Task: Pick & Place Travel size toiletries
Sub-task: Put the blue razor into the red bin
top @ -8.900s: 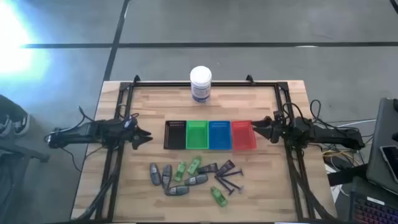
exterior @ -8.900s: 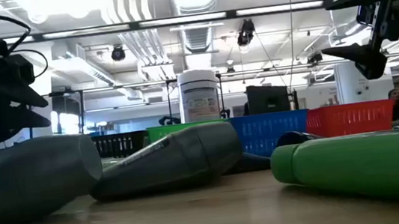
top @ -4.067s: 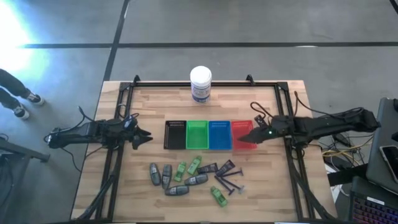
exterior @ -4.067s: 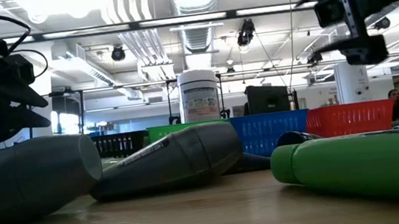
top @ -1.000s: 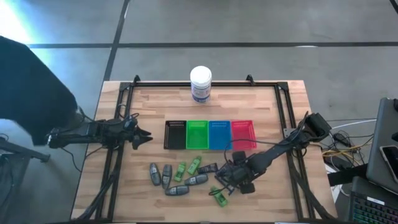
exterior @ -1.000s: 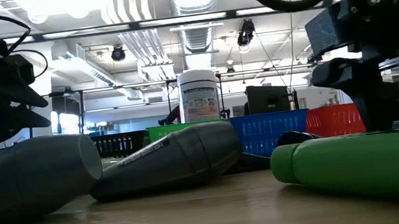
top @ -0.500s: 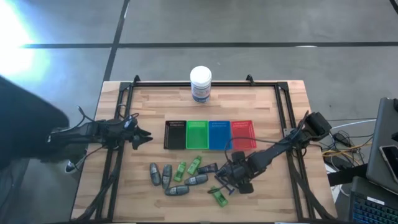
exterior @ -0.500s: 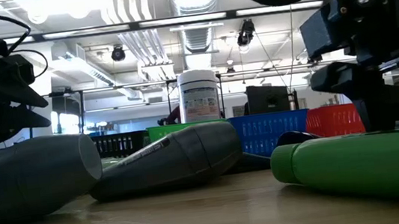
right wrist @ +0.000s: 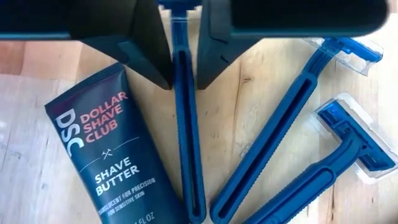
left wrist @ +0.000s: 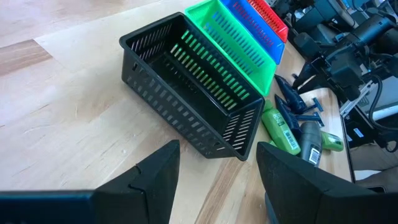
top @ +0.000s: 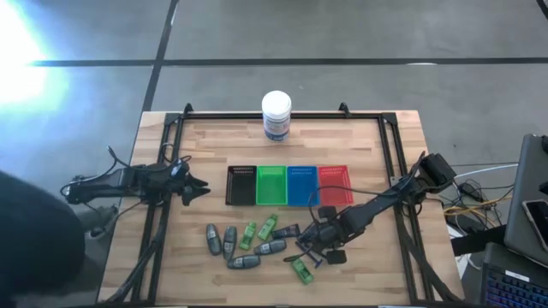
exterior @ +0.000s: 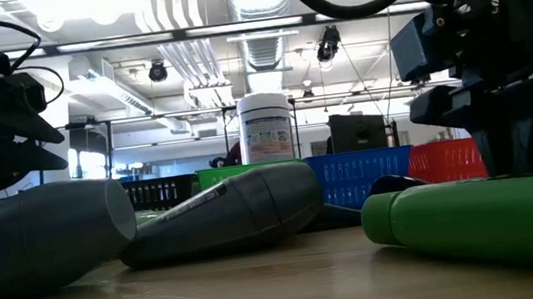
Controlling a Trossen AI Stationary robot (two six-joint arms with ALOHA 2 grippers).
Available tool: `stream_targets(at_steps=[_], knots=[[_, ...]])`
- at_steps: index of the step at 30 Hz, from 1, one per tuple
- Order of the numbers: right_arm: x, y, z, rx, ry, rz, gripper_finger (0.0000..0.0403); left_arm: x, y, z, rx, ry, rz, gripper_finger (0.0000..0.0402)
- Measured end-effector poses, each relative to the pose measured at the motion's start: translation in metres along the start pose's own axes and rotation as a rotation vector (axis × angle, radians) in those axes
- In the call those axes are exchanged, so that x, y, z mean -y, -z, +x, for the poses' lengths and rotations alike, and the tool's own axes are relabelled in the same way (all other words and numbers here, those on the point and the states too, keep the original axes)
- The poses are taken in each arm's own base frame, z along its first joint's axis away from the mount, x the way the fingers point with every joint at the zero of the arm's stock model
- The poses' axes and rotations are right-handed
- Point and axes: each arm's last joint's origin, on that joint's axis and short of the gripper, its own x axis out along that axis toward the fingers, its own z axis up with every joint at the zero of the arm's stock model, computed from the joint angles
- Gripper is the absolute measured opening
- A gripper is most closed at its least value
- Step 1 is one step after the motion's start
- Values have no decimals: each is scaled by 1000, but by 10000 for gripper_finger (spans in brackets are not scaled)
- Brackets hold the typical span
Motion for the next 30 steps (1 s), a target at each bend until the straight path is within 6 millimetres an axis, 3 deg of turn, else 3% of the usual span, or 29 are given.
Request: stream_targets(at_steps=[5, 11, 17, 22, 30], knots=[[0, 0, 0, -11, -8, 8, 25, 0, 0, 0, 0, 0, 0, 218], [0, 2, -8, -41, -33, 74, 24, 0, 0, 0, 0, 0, 0, 218], [-5, 6, -43, 26, -84, 239, 24, 0, 0, 0, 0, 0, 0, 218], [3, 22, -75, 199, -22, 549, 24, 0, 0, 0, 0, 0, 0, 218], [32, 55, -96, 411, -26, 1151, 27, 0, 0, 0, 0, -1, 0, 218]])
